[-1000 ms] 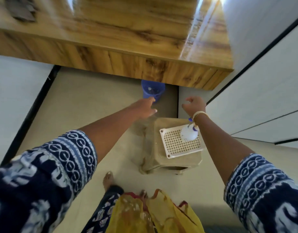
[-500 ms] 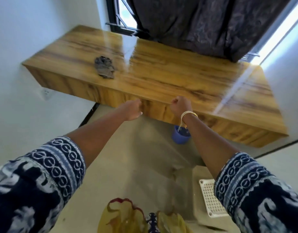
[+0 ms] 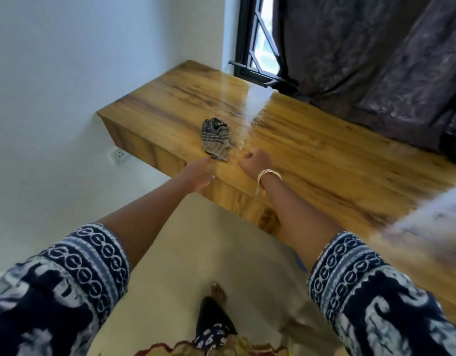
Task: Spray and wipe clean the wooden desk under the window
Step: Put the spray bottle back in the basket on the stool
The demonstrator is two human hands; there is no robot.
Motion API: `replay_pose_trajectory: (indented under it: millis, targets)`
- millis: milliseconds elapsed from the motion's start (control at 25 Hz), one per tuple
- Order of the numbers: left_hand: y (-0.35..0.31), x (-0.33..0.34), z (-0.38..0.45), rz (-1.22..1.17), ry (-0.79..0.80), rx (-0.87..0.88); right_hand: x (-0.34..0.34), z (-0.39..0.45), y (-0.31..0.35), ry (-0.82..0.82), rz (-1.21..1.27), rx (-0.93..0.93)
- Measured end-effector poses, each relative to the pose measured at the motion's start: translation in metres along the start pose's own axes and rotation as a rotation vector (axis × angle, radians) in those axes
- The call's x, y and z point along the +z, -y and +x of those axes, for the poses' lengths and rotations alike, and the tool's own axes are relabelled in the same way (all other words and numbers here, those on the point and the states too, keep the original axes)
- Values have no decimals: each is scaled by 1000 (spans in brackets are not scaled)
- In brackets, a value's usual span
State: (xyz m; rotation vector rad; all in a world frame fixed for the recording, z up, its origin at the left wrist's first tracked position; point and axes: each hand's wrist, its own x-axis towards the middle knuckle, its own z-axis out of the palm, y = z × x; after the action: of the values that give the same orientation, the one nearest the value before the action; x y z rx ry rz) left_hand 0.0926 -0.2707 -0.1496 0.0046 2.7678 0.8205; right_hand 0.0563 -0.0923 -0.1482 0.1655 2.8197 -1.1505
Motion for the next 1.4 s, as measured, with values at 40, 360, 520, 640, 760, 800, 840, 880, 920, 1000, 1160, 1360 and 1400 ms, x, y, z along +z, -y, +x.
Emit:
replay_pose_trajectory:
  millis: [40, 360, 520, 640, 760, 800, 840, 880, 920, 1000, 1160, 1360, 1400]
  targets:
    - [3, -2, 15, -51, -36, -43, 9, 18, 6, 9, 58, 19]
    - [11, -22, 137, -396, -247, -268, 47, 135, 44, 141, 254, 50]
    - [5, -28, 173, -549, -236, -332, 57, 169, 48, 227, 297, 188]
    - [12, -32, 186, -865, -210, -479, 62, 180, 48, 227, 413, 221]
    - [15, -33, 187, -1109, -176, -531, 65, 176, 51, 189, 545, 153]
    - [14, -32, 185, -1128, -197, -511, 66, 172, 51, 185, 591, 134]
    - [12, -31, 183, -1139, -226, -496, 66, 167, 52, 186, 633, 125]
    - [9, -30, 179, -1157, -252, -479, 65, 161, 51, 186, 676, 124]
    - [6, -30, 173, -1180, -259, -466, 64, 155, 50, 188, 705, 131]
    - [-1, -29, 157, -1221, -233, -444, 61, 137, 49, 181, 729, 147]
    - [-5, -18, 113, -1178, -169, -440, 58, 87, 39, 129, 722, 142]
    - [-1, 7, 31, -1220, -65, -365, 49, -12, 26, 115, 822, 199]
    - [-2, 14, 10, -1245, -43, -352, 48, -34, 22, 119, 852, 215]
